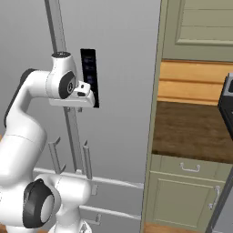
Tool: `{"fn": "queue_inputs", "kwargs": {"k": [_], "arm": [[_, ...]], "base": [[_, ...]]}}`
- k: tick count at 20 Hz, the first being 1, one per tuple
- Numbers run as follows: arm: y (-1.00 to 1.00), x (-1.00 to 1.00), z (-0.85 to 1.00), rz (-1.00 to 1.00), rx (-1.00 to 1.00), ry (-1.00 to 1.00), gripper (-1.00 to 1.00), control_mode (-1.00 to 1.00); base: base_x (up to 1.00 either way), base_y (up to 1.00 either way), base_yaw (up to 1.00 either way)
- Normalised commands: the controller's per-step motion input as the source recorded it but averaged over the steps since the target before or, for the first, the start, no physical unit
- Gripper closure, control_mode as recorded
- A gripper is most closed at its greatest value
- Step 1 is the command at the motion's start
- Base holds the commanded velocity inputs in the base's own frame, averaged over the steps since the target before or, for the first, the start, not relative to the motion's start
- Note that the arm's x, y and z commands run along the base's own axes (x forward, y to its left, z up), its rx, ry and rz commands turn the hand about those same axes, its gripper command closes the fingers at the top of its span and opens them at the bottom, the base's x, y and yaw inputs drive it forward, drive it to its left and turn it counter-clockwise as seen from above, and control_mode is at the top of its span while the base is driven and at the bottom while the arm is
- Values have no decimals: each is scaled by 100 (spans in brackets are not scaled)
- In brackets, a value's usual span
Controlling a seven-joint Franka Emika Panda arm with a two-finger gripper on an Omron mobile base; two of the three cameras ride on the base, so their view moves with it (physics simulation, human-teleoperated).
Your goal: Take the strawberry from the fridge and place it on top of the pancake, located on the dining counter.
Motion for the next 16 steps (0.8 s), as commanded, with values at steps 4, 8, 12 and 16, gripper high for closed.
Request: {"fn": "queue_inputs", "kwargs": {"k": [4,8,12,16], "arm": [[0,0,0,0,0,0,-100,100],[0,0,0,0,0,0,-100,100],[0,0,0,0,0,0,-100,100],[0,0,0,0,0,0,-100,100]], "base": [[-6,0,0],[-48,0,0],[-60,2,0],[-66,7,0]]}}
